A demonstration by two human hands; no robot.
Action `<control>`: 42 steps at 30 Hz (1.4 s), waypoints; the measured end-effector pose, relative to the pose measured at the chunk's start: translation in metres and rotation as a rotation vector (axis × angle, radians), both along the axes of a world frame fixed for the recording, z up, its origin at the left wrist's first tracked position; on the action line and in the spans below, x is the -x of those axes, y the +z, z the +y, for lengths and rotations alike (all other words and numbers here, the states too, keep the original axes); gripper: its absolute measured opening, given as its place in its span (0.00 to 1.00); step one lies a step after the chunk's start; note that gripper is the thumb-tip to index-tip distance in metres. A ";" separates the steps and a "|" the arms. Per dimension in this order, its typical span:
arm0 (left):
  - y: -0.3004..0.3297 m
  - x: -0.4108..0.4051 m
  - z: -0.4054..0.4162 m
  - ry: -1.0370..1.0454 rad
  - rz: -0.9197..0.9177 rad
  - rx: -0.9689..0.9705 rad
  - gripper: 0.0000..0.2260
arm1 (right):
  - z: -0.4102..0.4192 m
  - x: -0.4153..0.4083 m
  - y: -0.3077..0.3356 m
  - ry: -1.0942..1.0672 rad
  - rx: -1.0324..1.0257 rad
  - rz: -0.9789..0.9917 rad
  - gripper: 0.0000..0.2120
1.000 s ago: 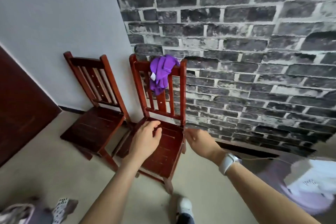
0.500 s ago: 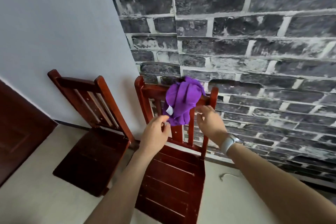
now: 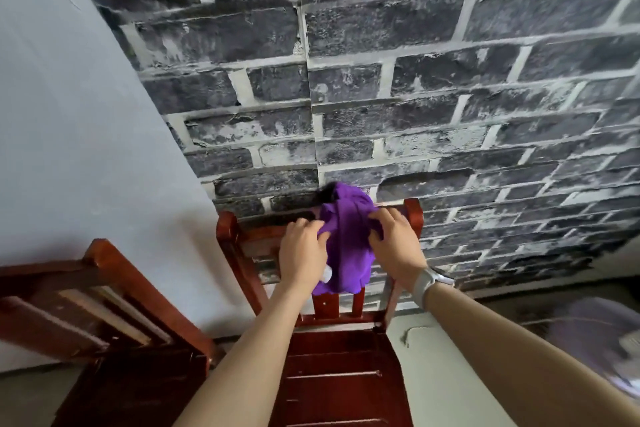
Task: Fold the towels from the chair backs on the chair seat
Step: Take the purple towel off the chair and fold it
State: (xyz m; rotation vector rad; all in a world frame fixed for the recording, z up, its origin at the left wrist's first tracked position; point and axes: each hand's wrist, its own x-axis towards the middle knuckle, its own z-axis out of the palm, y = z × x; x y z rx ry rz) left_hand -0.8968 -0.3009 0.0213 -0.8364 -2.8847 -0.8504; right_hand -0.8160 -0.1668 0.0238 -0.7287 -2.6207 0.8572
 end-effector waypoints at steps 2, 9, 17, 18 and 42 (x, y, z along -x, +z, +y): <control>-0.002 -0.002 -0.013 -0.083 -0.088 -0.117 0.11 | -0.007 -0.014 -0.003 -0.042 0.051 0.049 0.14; -0.010 -0.035 -0.080 -0.266 -0.285 -0.186 0.08 | -0.036 -0.114 -0.024 -0.027 0.251 -0.204 0.14; 0.012 -0.070 -0.072 -0.357 -0.324 -0.185 0.07 | -0.025 -0.173 -0.023 -0.005 0.185 -0.418 0.10; 0.016 -0.074 -0.066 -0.415 -0.300 -0.169 0.07 | -0.026 -0.171 -0.018 -0.020 0.206 -0.354 0.12; 0.059 -0.084 -0.078 -0.278 -0.503 -0.402 0.10 | -0.053 -0.085 0.120 0.001 0.679 0.368 0.04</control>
